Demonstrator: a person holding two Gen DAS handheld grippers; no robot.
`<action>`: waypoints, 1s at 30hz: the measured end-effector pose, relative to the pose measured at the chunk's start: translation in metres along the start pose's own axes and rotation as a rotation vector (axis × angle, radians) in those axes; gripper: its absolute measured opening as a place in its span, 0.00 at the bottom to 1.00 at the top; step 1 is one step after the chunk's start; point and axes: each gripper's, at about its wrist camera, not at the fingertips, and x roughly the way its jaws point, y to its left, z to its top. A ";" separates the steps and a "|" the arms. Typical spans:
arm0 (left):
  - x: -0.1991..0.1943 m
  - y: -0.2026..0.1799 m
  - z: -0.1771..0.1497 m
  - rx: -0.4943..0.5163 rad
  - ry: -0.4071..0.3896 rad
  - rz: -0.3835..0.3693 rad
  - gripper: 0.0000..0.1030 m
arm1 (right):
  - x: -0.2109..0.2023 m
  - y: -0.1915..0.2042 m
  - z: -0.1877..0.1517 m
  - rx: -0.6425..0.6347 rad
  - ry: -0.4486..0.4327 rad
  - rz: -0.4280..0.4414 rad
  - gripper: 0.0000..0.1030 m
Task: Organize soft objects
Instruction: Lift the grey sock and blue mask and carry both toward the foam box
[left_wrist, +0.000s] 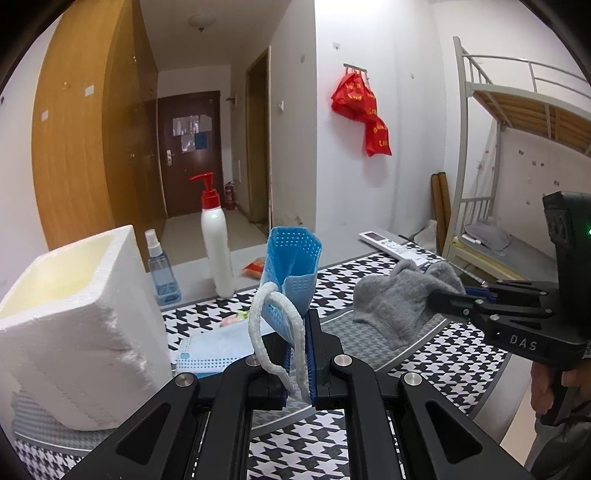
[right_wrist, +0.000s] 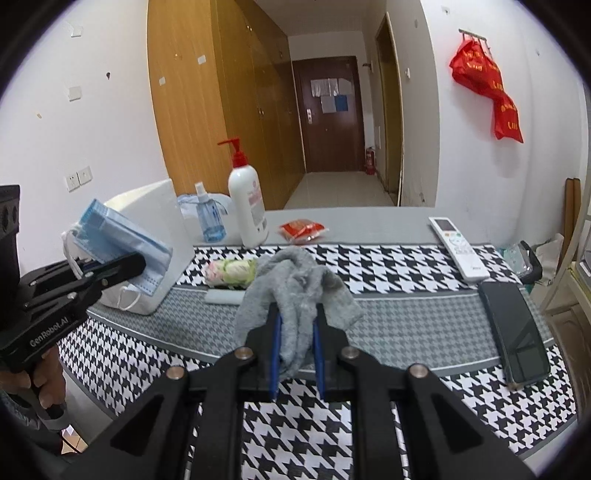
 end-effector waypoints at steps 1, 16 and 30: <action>-0.001 0.001 0.001 -0.002 -0.002 -0.001 0.08 | -0.001 0.001 0.001 0.001 -0.006 0.001 0.18; -0.022 0.012 0.020 -0.010 -0.054 0.044 0.08 | -0.009 0.020 0.026 -0.023 -0.080 0.025 0.18; -0.036 0.024 0.042 -0.017 -0.111 0.061 0.08 | -0.008 0.040 0.051 -0.060 -0.122 0.049 0.18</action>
